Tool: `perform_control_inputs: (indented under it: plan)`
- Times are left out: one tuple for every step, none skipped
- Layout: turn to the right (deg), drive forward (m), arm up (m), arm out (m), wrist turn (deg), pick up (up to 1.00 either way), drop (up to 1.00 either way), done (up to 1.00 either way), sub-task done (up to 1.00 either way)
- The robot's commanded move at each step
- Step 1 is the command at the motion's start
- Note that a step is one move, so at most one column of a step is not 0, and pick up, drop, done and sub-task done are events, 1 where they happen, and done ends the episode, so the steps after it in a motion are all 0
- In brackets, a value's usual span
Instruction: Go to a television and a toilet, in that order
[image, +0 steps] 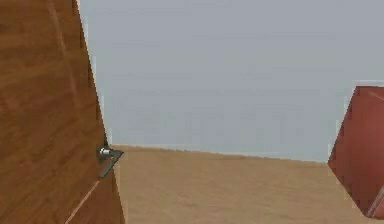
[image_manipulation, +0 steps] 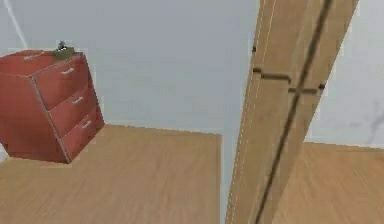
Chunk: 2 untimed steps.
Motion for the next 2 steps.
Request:
perform_control_inputs:
  plan:
    - [0.0,1.00,0.00,0.00,0.0,0.00,0.00,0.00,0.00]
    - [6.0,0.00,0.00,0.00,0.0,0.00,0.00,0.00,0.00]
